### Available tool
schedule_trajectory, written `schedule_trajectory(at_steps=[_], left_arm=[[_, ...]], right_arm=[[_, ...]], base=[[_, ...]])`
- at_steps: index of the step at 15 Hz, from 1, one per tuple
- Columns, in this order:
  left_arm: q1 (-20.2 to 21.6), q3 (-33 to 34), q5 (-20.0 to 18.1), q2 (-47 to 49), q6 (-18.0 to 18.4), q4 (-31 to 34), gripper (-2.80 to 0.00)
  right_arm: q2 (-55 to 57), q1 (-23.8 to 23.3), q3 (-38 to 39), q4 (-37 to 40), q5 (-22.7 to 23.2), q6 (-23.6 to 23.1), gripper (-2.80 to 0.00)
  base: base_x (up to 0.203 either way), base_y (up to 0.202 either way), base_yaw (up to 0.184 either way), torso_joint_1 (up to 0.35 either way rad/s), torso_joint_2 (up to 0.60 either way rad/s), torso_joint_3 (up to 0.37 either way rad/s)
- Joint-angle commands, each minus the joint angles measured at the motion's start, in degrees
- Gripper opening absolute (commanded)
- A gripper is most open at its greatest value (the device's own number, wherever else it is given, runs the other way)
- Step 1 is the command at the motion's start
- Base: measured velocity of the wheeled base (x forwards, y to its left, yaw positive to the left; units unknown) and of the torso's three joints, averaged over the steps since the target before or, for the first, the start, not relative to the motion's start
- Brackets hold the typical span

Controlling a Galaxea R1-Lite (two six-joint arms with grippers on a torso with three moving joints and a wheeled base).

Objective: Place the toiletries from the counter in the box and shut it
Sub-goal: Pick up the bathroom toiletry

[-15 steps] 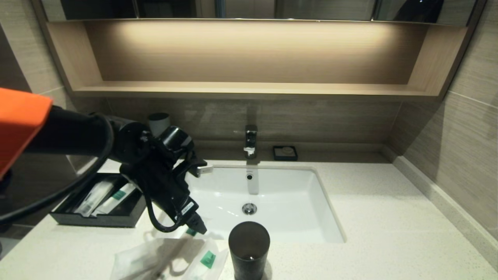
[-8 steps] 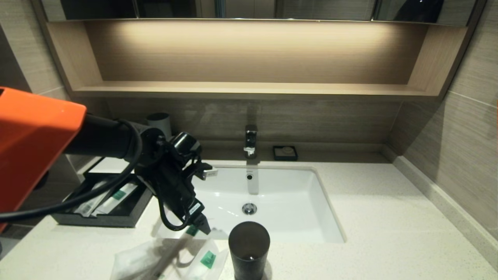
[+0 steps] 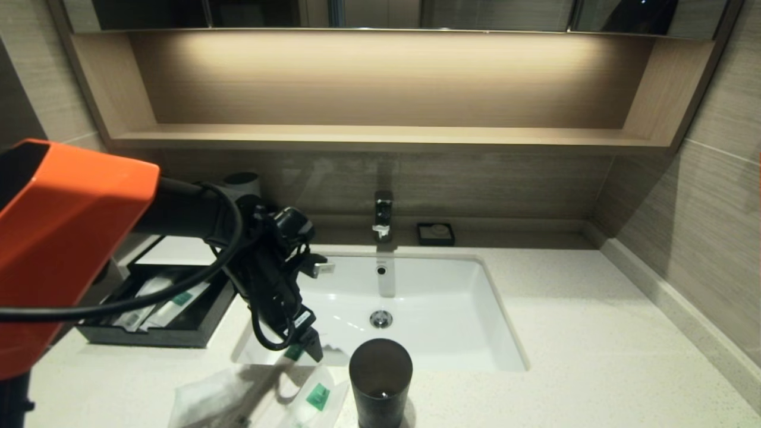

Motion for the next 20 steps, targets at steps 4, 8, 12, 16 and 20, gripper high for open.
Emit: schedule_trajectory(at_steps=[4, 8, 12, 16, 20], left_arm=[[0.0, -4.1, 0.8, 2.4, 0.3, 5.4, 0.0], [0.1, -5.1, 1.6, 3.7, 0.3, 6.0, 0.0], [0.1, -7.3, 2.5, 5.3, 0.2, 8.3, 0.0], [0.0, -8.3, 2.6, 5.9, 0.3, 9.4, 0.0], [0.1, -8.2, 2.9, 6.8, 0.2, 9.5, 0.0]], right_arm=[[0.0, 0.0, 0.1, 0.0, 0.0, 0.0, -2.8], [0.0, 0.0, 0.1, 0.0, 0.0, 0.0, -2.8], [0.0, 0.0, 0.1, 0.0, 0.0, 0.0, -2.8], [0.0, 0.0, 0.1, 0.0, 0.0, 0.0, -2.8], [0.0, 0.0, 0.1, 0.0, 0.0, 0.0, -2.8]], base=[[0.0, 0.0, 0.0, 0.0, 0.0, 0.0], [0.0, 0.0, 0.0, 0.0, 0.0, 0.0], [0.0, 0.0, 0.0, 0.0, 0.0, 0.0], [0.0, 0.0, 0.0, 0.0, 0.0, 0.0], [0.0, 0.0, 0.0, 0.0, 0.0, 0.0]])
